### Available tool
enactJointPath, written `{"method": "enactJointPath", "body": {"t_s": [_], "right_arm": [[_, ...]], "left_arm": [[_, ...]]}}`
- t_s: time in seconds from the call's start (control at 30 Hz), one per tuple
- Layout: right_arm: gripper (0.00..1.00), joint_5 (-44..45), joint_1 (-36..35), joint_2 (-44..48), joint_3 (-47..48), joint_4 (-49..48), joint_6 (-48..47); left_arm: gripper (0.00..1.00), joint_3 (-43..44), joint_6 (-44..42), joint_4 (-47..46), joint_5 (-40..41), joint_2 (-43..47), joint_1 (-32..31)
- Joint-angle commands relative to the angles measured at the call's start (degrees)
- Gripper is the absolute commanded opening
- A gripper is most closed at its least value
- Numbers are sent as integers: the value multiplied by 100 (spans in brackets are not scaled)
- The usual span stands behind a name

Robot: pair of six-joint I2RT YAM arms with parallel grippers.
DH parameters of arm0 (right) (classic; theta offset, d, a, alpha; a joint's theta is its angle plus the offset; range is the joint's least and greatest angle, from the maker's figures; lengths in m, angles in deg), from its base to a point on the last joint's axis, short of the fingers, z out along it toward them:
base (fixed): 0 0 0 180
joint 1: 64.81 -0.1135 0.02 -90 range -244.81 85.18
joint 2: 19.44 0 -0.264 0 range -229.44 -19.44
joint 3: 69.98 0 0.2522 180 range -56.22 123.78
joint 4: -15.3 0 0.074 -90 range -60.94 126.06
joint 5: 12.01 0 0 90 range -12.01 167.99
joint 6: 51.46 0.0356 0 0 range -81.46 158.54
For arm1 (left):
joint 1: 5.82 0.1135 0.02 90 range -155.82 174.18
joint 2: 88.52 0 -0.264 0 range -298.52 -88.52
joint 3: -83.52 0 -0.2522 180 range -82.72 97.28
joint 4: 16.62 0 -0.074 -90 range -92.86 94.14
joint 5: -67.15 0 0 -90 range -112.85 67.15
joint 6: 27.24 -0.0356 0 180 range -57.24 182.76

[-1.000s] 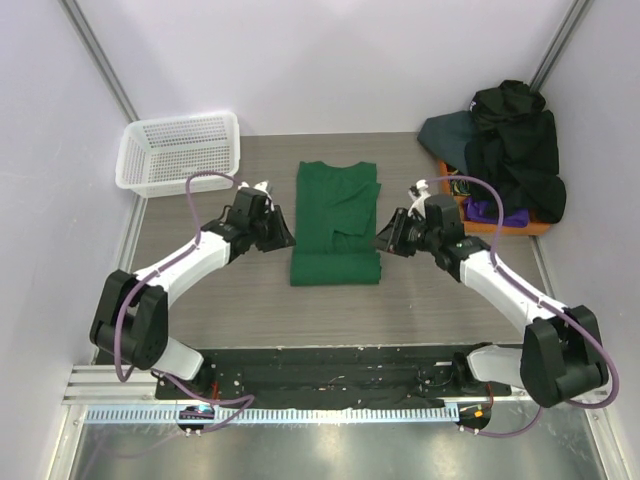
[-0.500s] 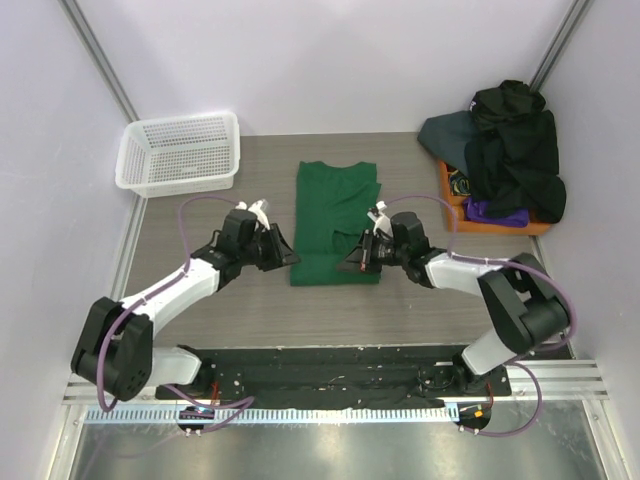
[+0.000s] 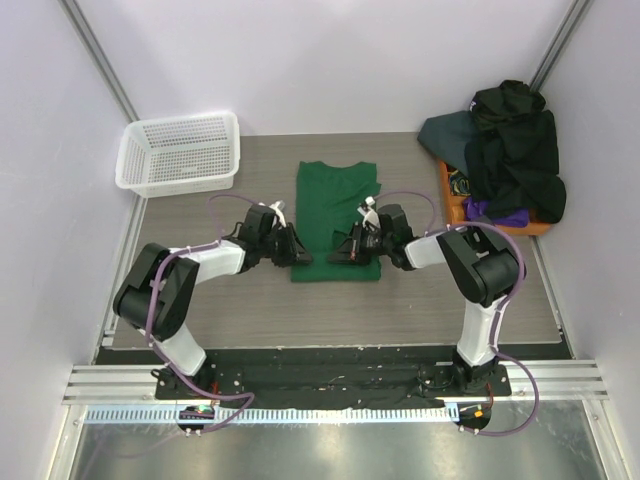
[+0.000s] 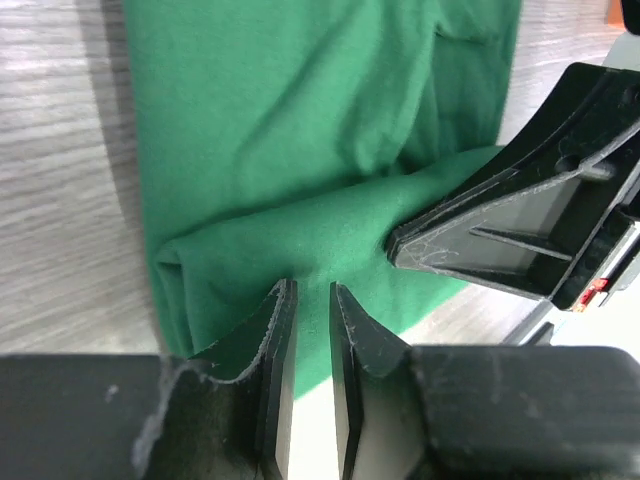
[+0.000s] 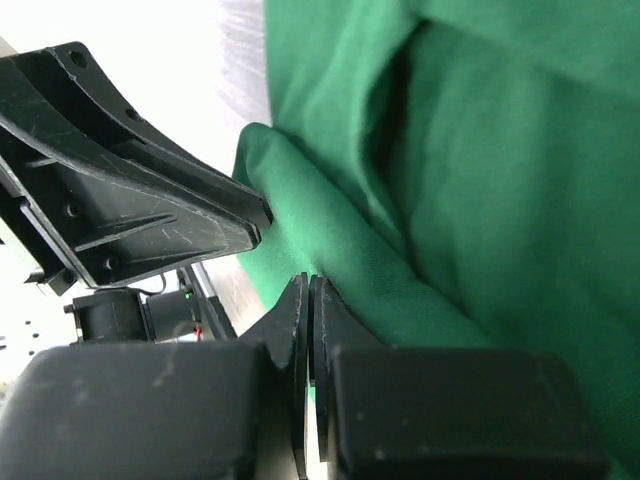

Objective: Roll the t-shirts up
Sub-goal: Roll the T-shirt to the center of the board.

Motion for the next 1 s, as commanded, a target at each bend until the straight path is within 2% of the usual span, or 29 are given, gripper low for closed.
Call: {"method": "enactJointPath", "body": {"t_s": [0.0, 0.13, 0.27, 0.33, 0.47, 0.57, 0.67, 0.83, 0.93, 0.97], "right_arm": [[1, 185, 135, -234, -16, -470, 172], [1, 47, 258, -436, -34, -567, 391], [1, -77, 240, -226, 45, -708, 463], [3, -69, 240, 81, 124, -314, 323], [14, 72, 240, 731, 282, 512, -117], [18, 282, 240, 1285, 196, 1259, -521], [18, 336, 258, 1698, -24, 1445, -689], [17, 161, 354, 1884, -463, 1332, -716], [15, -103, 477, 1542, -700, 709, -322], [15, -313, 547, 1254, -728, 229, -207]], "left_arm": [[22, 155, -48, -408, 156, -93, -8], [22, 164, -162, -303, 200, -5, -8], [22, 225, -328, 13, 420, 240, -8], [23, 243, -364, 137, 508, 346, -17], [22, 261, -443, 374, 596, 653, -8], [23, 156, -469, 444, 596, 1022, -26], [24, 59, -461, 427, 438, 1313, -26], [22, -337, -215, 41, 148, 1340, -26], [21, -451, -83, -363, -10, 1112, -26], [20, -460, -4, -573, -63, 859, -26]]}}
